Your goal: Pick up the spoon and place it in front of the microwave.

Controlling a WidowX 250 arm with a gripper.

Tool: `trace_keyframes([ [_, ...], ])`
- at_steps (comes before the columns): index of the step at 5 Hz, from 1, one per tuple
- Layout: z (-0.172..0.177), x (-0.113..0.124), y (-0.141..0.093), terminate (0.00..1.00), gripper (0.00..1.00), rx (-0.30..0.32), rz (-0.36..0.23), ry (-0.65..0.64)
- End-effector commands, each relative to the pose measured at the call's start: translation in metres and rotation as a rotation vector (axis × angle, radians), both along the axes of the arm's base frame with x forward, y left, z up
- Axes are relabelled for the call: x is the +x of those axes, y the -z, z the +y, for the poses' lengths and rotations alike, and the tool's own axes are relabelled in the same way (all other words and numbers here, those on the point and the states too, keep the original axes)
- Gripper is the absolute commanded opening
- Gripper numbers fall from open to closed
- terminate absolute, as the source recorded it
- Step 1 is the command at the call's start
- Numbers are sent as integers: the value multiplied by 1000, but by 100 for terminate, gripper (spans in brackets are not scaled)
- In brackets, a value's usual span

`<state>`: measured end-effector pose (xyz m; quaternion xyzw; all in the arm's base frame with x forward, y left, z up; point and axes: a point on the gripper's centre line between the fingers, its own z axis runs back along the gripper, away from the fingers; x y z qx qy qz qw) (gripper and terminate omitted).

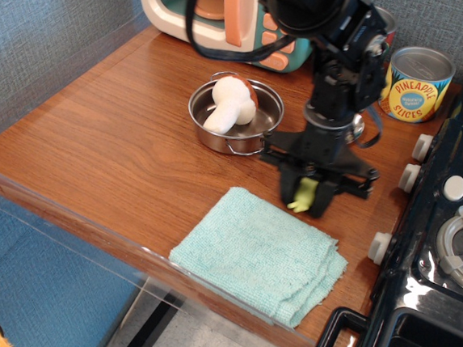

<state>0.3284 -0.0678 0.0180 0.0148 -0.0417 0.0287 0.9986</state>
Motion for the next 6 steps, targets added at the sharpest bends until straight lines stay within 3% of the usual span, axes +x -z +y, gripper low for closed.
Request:
trace_keyframes([
  [1,49,1,-94,0,0,-108,-225,31],
  [2,99,-12,-94,0,0,-107,-187,-7],
  [3,147,-17,-78,0,0,-22,-112,-68],
  [4,196,-18,-60,0,0,124,-16,-90],
  [5,227,-6,-52,0,0,237,36,-31],
  [6,242,6,-43,0,0,246,45,-14],
])
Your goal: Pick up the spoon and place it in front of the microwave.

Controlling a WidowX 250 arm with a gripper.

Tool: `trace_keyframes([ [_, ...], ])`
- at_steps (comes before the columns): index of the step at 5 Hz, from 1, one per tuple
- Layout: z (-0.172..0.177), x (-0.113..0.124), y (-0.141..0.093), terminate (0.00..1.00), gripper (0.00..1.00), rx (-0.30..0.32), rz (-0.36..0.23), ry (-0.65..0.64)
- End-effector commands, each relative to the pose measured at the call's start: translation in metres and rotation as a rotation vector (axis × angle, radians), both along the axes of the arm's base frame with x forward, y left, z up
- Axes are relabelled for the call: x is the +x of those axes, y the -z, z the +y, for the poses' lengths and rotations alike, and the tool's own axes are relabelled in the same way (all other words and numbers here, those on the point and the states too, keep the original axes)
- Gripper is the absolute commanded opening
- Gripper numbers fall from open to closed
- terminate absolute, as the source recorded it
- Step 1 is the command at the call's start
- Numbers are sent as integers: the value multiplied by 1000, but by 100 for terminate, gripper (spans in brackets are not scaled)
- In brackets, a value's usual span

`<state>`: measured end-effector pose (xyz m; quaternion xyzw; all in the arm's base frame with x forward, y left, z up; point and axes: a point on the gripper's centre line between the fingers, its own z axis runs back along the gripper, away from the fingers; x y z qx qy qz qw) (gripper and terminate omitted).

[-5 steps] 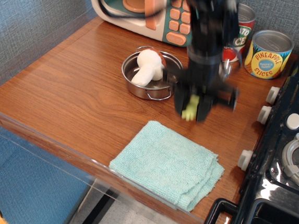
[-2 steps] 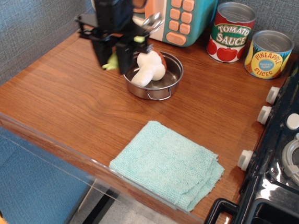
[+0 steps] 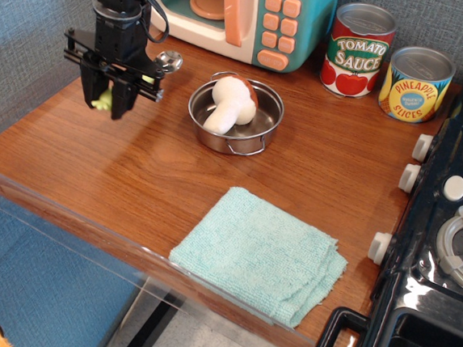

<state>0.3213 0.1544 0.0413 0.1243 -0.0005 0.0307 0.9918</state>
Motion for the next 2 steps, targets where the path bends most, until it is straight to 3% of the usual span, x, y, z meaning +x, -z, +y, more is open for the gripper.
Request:
trace_keyframes([
  [1,28,22,-16,0,0,19,-17,63],
  [2,34,20,-13,0,0,7,1,46],
])
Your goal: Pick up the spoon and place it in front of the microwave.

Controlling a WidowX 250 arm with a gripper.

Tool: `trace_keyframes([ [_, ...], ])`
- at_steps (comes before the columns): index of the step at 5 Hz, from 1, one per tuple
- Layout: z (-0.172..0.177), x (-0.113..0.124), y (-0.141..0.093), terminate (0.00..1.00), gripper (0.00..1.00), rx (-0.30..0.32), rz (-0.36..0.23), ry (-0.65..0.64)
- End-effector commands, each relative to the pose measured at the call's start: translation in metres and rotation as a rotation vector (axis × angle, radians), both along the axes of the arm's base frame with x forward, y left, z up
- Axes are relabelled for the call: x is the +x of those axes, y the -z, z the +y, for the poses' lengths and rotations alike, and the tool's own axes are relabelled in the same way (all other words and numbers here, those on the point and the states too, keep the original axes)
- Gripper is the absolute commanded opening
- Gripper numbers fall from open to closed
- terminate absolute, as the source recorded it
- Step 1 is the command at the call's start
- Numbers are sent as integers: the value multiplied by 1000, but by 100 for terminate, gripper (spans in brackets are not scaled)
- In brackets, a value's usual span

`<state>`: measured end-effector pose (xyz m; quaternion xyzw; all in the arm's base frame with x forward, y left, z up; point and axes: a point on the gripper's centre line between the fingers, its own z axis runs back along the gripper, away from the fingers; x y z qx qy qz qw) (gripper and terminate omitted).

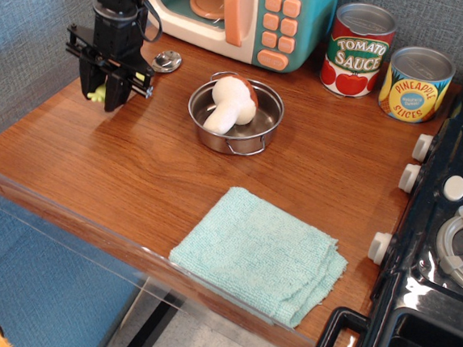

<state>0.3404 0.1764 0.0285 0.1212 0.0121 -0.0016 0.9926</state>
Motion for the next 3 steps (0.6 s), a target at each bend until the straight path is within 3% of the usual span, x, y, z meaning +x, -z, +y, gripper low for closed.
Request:
trace_keyframes([
  [1,16,-1,-32,0,100,-51,-69,-16],
  [3,9,0,-50,0,100,-124,-134,53],
])
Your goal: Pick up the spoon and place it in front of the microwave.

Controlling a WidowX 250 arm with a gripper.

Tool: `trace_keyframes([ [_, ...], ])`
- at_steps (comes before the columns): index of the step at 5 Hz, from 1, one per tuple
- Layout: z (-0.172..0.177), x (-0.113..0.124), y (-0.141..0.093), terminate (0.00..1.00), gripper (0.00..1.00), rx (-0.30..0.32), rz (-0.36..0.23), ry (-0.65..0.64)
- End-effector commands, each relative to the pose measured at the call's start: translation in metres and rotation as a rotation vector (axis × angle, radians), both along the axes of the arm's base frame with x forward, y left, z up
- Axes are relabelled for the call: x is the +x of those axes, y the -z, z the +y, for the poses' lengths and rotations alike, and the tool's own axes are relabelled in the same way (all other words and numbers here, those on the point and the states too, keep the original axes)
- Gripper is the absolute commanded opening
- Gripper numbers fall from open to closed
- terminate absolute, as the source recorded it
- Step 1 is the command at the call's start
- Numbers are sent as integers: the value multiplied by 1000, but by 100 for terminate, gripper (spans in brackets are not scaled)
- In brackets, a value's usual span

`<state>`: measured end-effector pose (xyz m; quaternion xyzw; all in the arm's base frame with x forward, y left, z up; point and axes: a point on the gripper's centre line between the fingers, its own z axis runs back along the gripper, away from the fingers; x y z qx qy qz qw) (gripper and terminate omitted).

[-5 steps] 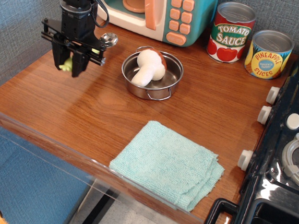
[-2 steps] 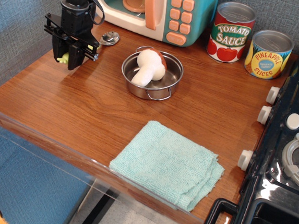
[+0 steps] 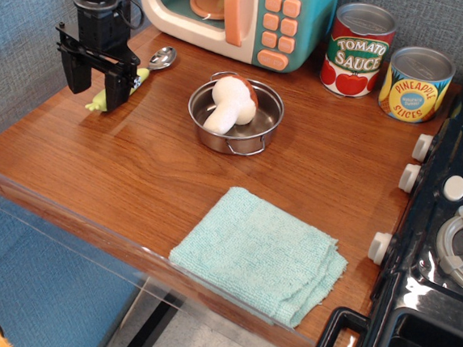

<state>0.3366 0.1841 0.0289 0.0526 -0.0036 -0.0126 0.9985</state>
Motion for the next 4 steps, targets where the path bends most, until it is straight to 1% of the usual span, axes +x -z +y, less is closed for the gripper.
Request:
trace_keyframes([
  [1,-15,3,-66,0,100,-21,-175,31],
  [2,-25,3,-73,0,100,-25,-190,64],
  [3,-38,-3,-76,0,100,116,-266,-105],
  [4,-38,-3,-76,100,100,116,-266,-105],
])
